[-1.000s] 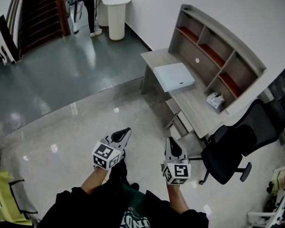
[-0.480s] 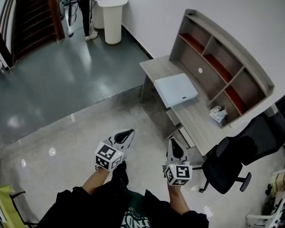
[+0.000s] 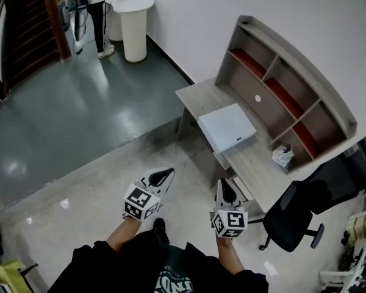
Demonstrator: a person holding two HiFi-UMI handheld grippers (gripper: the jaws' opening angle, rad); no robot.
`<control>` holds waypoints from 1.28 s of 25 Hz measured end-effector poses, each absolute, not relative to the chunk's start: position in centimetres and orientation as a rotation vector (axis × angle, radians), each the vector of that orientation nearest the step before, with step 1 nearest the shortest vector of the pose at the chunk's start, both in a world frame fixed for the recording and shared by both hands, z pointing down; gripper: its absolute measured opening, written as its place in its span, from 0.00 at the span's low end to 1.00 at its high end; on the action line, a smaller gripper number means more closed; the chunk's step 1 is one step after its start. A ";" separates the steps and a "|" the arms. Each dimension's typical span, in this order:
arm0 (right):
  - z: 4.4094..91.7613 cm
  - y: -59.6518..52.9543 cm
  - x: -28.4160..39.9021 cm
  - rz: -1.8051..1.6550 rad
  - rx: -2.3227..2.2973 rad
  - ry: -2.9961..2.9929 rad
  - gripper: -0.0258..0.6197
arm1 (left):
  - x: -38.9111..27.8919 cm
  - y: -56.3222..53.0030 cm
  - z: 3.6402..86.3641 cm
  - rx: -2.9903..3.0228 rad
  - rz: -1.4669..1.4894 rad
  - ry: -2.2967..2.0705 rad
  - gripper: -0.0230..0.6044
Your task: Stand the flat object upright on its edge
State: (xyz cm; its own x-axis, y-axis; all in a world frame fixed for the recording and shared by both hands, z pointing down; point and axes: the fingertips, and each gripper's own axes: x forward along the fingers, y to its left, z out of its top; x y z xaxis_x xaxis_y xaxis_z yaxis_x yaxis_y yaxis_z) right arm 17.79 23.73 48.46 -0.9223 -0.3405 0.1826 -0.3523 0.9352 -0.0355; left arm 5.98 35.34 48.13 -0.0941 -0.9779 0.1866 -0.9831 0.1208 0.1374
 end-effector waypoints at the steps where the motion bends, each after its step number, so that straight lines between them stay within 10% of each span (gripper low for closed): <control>1: 48.5 23.5 17.1 0.100 0.537 -2.918 0.10 | 5.4 35.1 48.3 1.954 0.034 -2.156 0.06; 32: 51.8 3.9 0.7 0.204 0.857 -2.871 0.10 | -14.3 14.8 51.2 2.087 0.136 -1.976 0.06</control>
State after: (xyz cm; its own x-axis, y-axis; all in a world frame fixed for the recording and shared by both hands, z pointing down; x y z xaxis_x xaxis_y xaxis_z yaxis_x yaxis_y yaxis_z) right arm 0.72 3.86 51.81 -0.8284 -0.5334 0.1708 -0.5522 0.8289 -0.0897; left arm -14.33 14.78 51.20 0.0686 -0.9667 0.2465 -0.9914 -0.0385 0.1253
